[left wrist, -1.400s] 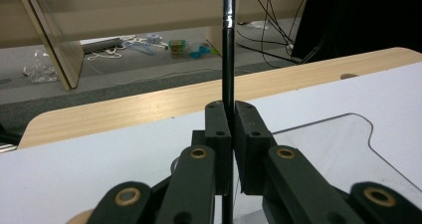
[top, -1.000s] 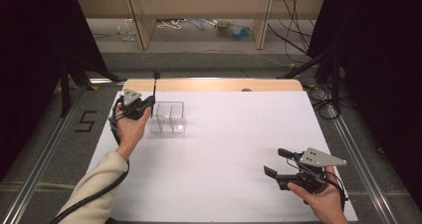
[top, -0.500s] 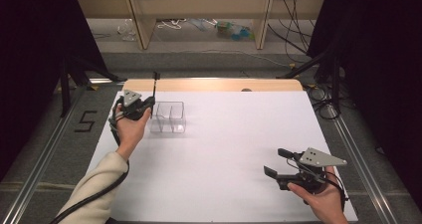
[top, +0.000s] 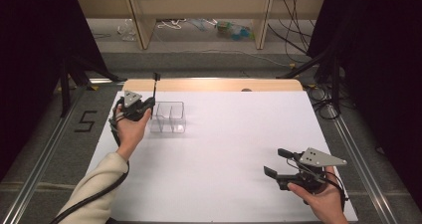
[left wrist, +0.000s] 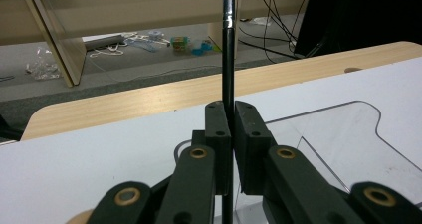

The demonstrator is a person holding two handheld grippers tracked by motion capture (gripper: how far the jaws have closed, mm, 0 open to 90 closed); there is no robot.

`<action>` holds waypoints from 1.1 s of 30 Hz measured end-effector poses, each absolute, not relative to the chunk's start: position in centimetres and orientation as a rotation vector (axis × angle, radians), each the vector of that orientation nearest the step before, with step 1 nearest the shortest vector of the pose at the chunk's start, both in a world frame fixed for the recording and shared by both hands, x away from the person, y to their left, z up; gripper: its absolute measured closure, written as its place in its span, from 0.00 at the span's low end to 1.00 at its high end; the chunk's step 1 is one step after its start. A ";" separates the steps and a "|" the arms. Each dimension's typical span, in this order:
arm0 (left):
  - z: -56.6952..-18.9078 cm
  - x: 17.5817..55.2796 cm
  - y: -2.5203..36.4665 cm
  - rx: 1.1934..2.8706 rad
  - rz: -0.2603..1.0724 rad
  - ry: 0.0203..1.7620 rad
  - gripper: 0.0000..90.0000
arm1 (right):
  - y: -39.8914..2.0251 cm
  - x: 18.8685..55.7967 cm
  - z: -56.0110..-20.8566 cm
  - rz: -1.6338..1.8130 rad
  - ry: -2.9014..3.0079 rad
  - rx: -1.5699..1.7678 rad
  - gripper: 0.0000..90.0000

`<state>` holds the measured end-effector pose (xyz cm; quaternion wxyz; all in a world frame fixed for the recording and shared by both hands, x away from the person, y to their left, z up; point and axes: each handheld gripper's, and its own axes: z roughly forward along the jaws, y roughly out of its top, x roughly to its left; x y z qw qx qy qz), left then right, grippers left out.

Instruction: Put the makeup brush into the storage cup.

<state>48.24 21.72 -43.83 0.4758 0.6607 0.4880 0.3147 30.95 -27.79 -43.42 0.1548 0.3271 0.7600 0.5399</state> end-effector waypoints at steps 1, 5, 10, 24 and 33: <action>-43.8 48.2 21.7 1.616 0.769 1.193 0.95 | -27.8 31.0 -43.4 1.545 2.176 0.938 0.22; -43.9 48.2 21.7 1.613 0.768 1.196 0.95 | -27.8 31.0 -43.4 1.546 2.176 0.938 0.22; -44.0 48.2 21.8 1.614 0.769 1.198 0.95 | -27.8 31.0 -43.4 1.545 2.178 0.940 0.22; -44.2 48.1 21.8 1.622 0.769 1.199 0.95 | -27.8 31.0 -43.4 1.546 2.178 0.940 0.22; -44.3 48.1 21.8 1.624 0.769 1.197 0.95 | -27.8 31.0 -43.4 1.546 2.178 0.939 0.22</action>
